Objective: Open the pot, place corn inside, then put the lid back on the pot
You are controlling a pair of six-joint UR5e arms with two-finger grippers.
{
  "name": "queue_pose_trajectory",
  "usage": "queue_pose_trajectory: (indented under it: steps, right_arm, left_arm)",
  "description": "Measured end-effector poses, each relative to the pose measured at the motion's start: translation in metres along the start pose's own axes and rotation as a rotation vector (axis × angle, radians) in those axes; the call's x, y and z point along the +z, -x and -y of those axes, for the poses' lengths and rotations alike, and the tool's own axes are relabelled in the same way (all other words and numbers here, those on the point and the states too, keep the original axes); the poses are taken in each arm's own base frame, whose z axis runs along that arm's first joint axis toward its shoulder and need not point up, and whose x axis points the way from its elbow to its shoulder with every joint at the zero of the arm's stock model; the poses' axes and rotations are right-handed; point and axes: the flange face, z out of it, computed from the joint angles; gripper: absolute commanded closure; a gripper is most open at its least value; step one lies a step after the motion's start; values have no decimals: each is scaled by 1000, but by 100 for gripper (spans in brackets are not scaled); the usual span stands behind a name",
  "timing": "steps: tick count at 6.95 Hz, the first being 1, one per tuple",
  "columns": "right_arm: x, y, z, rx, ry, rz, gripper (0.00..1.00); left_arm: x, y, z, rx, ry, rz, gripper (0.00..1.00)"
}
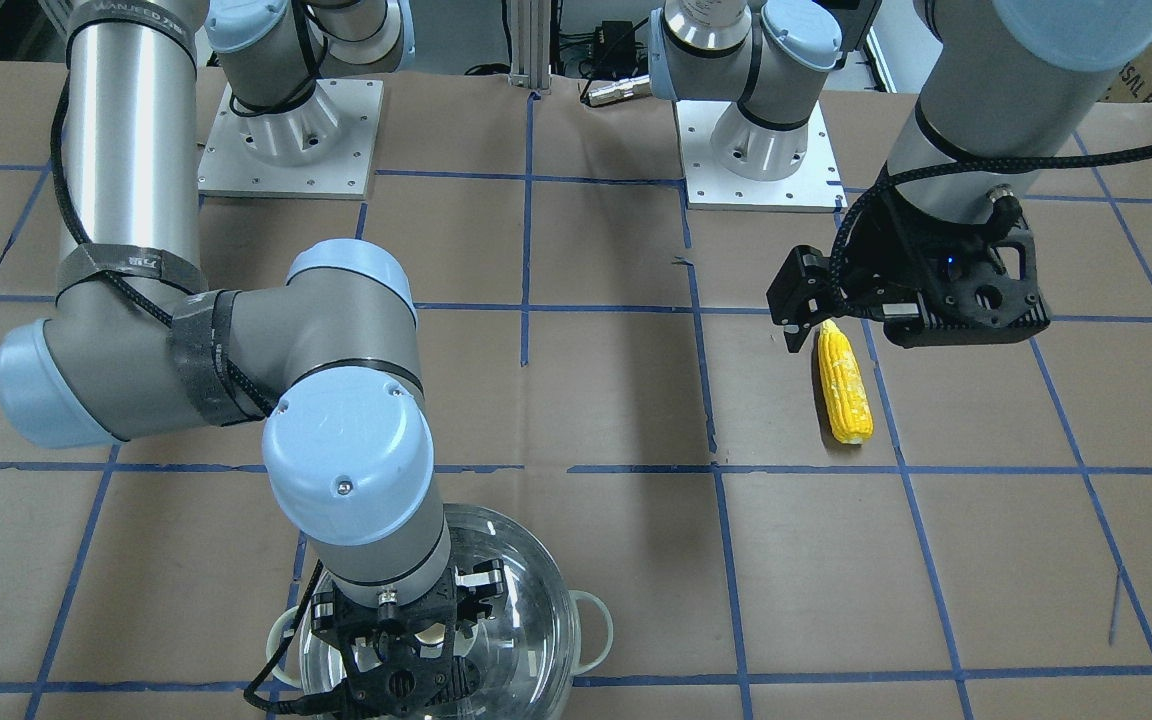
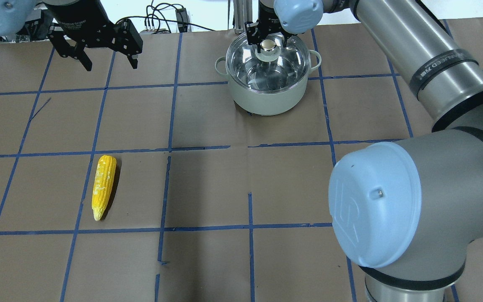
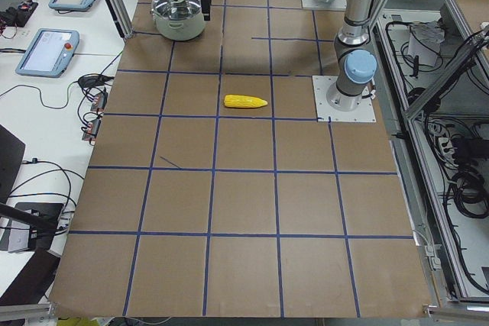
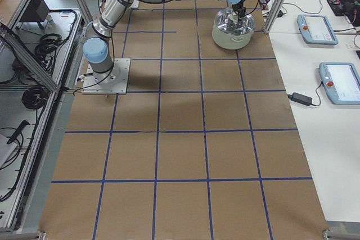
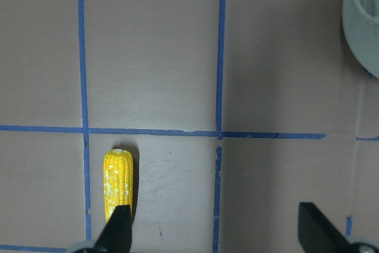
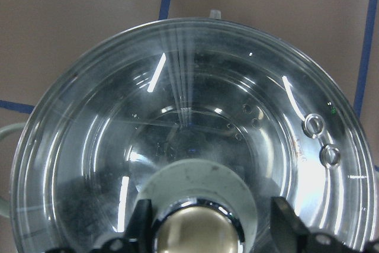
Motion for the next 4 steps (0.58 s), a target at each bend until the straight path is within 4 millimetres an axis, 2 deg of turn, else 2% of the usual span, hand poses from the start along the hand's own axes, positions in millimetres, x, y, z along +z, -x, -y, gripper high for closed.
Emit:
queue_pose_trajectory:
  steps: [4]
  right_arm:
    - [-4,-1,0,-2,-2,-5,93]
  left_arm:
    - [1,0,0,1,3,1,0]
